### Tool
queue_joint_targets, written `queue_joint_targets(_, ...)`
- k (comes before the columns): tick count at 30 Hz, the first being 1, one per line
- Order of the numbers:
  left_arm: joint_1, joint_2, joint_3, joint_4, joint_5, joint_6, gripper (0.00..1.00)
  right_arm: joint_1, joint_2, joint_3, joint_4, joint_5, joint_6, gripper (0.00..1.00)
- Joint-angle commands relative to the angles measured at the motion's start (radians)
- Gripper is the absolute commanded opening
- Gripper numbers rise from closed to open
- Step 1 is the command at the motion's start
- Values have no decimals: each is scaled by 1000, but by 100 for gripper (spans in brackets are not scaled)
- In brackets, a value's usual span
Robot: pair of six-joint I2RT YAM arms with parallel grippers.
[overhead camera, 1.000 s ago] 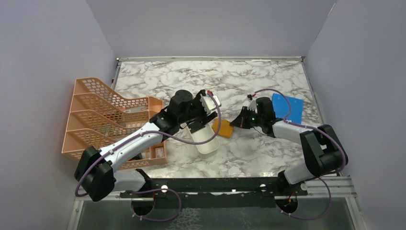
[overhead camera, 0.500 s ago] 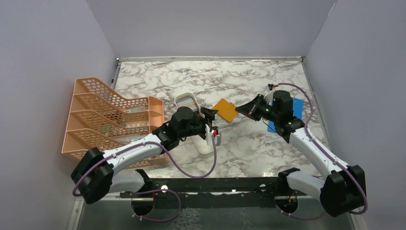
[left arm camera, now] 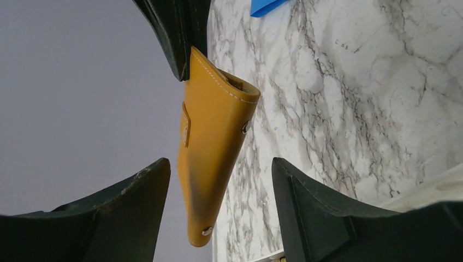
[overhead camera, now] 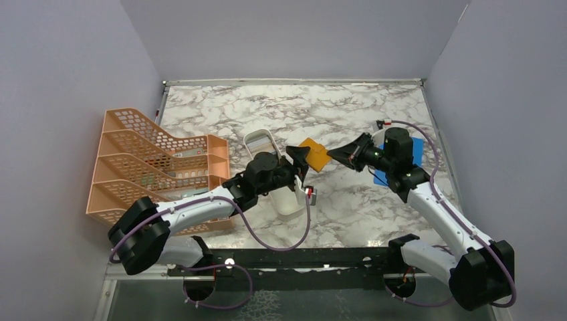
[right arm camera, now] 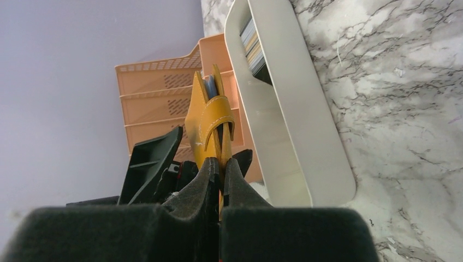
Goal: Put the credit cards into the card holder
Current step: Pick up the card holder from the center of the board, then adjust the card holder.
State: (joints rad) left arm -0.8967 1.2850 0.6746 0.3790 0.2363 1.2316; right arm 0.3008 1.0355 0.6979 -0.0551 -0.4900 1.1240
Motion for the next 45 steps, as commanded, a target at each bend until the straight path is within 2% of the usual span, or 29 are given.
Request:
queue_joint_targets(1, -15, 24, 2, 102, -50, 35, 69, -3, -30, -14, 31, -72, 43, 1)
queue_joint_targets(5, -26, 35, 3, 126, -48, 35, 61, -3, -33, -27, 42, -83, 49, 1)
queue_joint_targets(7, -29, 39, 7, 143, -49, 15, 54, -3, -31, -30, 57, -94, 45, 1)
queue_joint_targets(8, -31, 40, 10, 149, -47, 3, 45, -3, -30, -32, 66, -97, 39, 1)
queue_joint_targets(10, -31, 38, 17, 159, -46, -39, 17, -3, -30, -35, 87, -106, 6, 2)
queue_joint_targets(11, -31, 35, 22, 164, -50, -69, 10, -3, -32, -32, 95, -104, -21, 9)
queue_joint_targets(12, -31, 33, 31, 167, -61, -104, 7, -3, -38, -28, 89, -89, -52, 22)
queue_joint_targets(13, -31, 33, 40, 167, -79, -145, 5, -3, -49, -24, 74, -66, -94, 29)
queue_joint_targets(15, -31, 26, 57, 169, -125, -255, 3, -3, -79, -2, 39, 5, -186, 42)
queue_joint_targets(18, -29, 14, 80, 167, -215, -473, 0, -3, -137, 19, 54, 61, -374, 50)
queue_joint_targets(22, -14, -14, 83, 166, -279, -784, 0, -3, -189, 7, 105, 113, -516, 50)
queue_joint_targets(25, -4, -41, 75, 161, -277, -1029, 0, -3, -200, -13, 172, 79, -587, 49)
queue_joint_targets(29, 24, -65, 71, 114, -239, -1346, 0, 9, -200, -44, 267, 2, -654, 47)
queue_joint_targets(34, 68, -91, 70, 62, -140, -1661, 0, 84, -201, -68, 299, 22, -752, 49)
queue_joint_targets(37, 88, -87, 71, 60, -76, -1809, 0, 152, -190, -72, 307, 66, -776, 49)
queue_joint_targets(45, 120, -67, 78, 60, 67, -1960, 0, 289, -147, -88, 326, 143, -851, 49)
